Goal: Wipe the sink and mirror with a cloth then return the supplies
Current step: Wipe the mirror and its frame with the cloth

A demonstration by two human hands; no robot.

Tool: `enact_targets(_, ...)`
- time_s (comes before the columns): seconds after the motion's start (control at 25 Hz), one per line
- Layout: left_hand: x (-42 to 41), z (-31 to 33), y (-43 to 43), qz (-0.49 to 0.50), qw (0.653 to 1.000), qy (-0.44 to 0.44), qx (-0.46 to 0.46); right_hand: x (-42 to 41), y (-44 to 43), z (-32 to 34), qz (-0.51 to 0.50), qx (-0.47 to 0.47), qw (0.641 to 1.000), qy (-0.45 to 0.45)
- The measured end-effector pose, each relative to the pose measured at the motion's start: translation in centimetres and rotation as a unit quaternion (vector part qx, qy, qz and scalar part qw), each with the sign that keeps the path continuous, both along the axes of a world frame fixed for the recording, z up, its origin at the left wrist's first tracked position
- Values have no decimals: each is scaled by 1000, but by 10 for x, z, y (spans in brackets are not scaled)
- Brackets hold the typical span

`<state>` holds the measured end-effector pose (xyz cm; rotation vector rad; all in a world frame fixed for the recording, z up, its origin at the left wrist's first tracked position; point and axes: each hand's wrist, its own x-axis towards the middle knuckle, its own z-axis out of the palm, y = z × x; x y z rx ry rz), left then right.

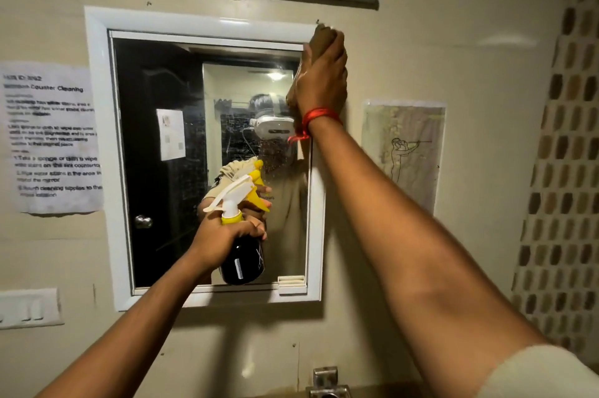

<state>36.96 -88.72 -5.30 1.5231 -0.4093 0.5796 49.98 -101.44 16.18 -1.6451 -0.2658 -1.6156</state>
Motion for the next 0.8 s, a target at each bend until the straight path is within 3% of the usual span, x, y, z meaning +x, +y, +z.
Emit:
enact_targets(0.12, -13, -5, 7, 22, 1000, -3, -6, 3, -3, 33, 13, 2, 1000, 16)
enact_targets(0.28, -20, -24, 16, 66, 996, 51, -8, 4, -9, -5, 80, -3, 995, 55)
enact_targets(0.56, -42, -35, 6, 52, 995, 90, -4, -17, -23, -242, 95, -55, 983, 147)
enact_targets(0.8, -61, -52, 3, 66, 991, 119, 12, -35, -73, -398, 272, -52, 909, 313)
